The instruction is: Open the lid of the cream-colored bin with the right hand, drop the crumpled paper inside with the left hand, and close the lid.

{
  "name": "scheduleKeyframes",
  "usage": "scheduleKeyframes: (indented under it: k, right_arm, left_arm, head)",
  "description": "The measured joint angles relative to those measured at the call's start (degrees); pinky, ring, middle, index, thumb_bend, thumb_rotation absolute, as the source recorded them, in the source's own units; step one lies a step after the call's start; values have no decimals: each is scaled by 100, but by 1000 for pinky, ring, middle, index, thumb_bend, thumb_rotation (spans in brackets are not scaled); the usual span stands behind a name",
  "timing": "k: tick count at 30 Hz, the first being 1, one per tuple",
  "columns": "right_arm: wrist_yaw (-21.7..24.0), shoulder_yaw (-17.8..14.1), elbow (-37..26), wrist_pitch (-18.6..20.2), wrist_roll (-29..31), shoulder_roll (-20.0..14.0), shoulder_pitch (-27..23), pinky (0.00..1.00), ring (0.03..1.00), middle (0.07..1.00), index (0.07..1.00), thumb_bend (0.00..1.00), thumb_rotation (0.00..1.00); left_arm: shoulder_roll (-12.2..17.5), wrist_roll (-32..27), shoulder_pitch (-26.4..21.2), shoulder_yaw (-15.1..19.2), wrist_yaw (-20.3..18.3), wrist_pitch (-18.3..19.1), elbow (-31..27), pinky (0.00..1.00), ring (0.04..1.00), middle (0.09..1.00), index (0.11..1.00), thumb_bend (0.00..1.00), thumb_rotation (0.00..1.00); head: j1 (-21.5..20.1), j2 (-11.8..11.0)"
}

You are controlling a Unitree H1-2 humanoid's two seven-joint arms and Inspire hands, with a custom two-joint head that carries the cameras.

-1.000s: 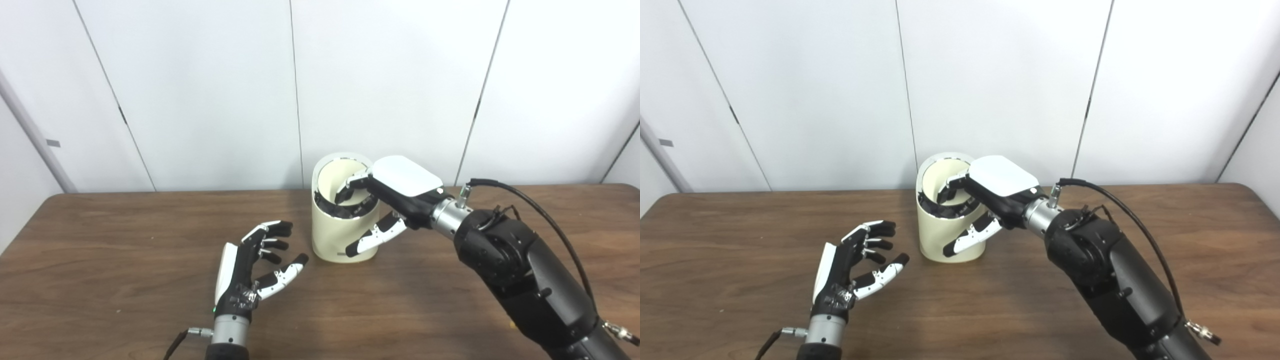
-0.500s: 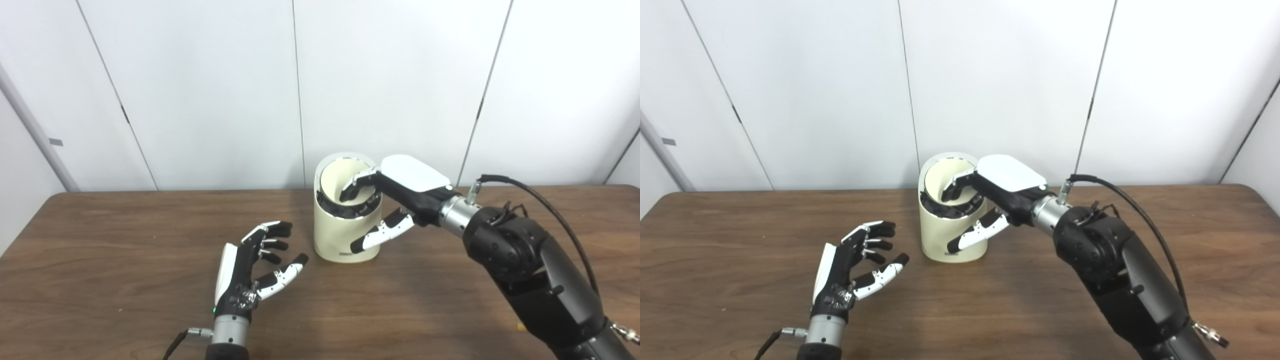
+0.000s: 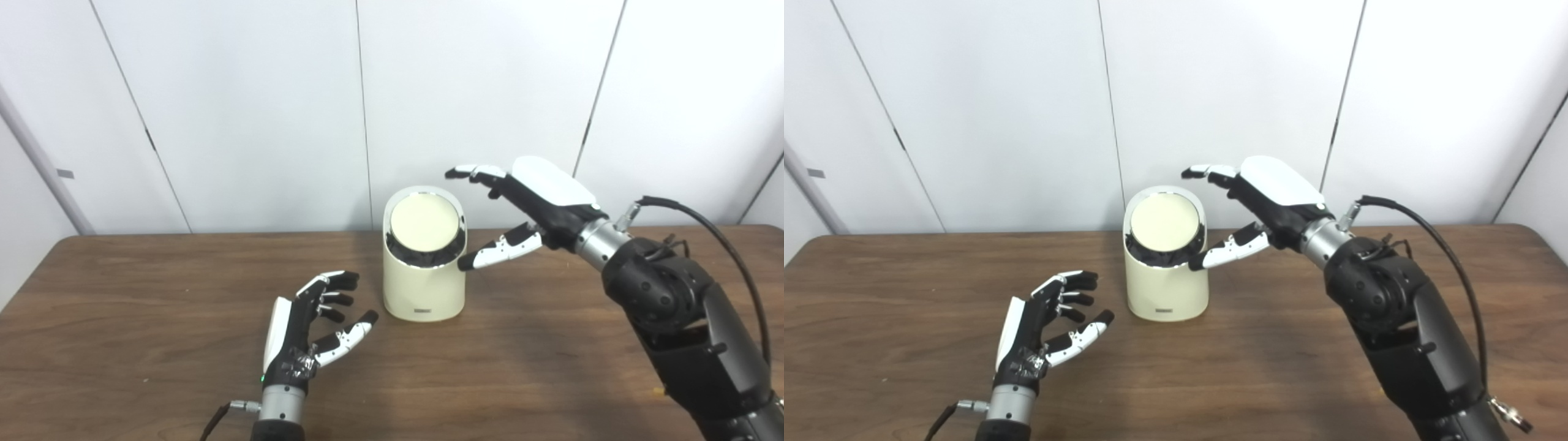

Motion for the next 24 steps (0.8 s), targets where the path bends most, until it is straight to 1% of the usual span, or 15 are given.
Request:
scheduleKeyframes:
  k: [3,6,10,12,13,15,18,20,24]
  right_arm:
    - [-136,-136,-17,-38,115,-7,154,691,846,886,900,741,388]
    - [-128,-246,-128,30,301,-46,443,658,835,906,907,776,314]
    - [-128,-360,-222,86,525,-50,854,658,841,912,899,805,296]
    - [-166,-453,-238,131,634,-33,1011,647,826,913,897,824,261]
    - [-244,-553,-248,134,701,9,1111,645,823,911,897,828,256]
    - [-454,-723,-256,142,782,107,1322,658,821,902,904,810,274]
    - [-662,-780,-253,110,867,214,1655,682,819,902,904,790,307]
    - [-817,-840,-223,50,970,302,1843,701,824,899,904,782,275]
    - [-1150,-920,-40,17,1044,495,2111,656,817,892,904,776,259]
  left_arm:
    - [0,0,0,-2,-4,46,0,533,644,709,700,637,145]
    - [0,-2,-2,-6,-10,50,-2,531,646,710,704,636,140]
    - [0,-5,-2,-5,-29,66,-41,539,647,711,714,637,139]
    - [2,-6,-7,-6,-30,66,-56,544,647,709,715,639,142]
    - [1,-6,-8,-6,-34,66,-56,546,647,708,715,639,143]
    - [20,-10,-8,-2,-36,65,-57,548,645,707,716,642,147]
    - [55,-34,-11,8,-39,65,-57,547,643,706,716,652,136]
    - [60,-39,-14,10,-39,65,-57,554,641,704,716,664,123]
    - [67,-57,-38,13,-41,65,-56,552,643,705,724,688,118]
  head:
    - [-9,0]
    - [-26,17]
    - [-18,26]
    - [-18,18]
    - [-18,18]
    - [-26,18]
    - [-79,35]
    - [-97,35]
    - [-123,26]
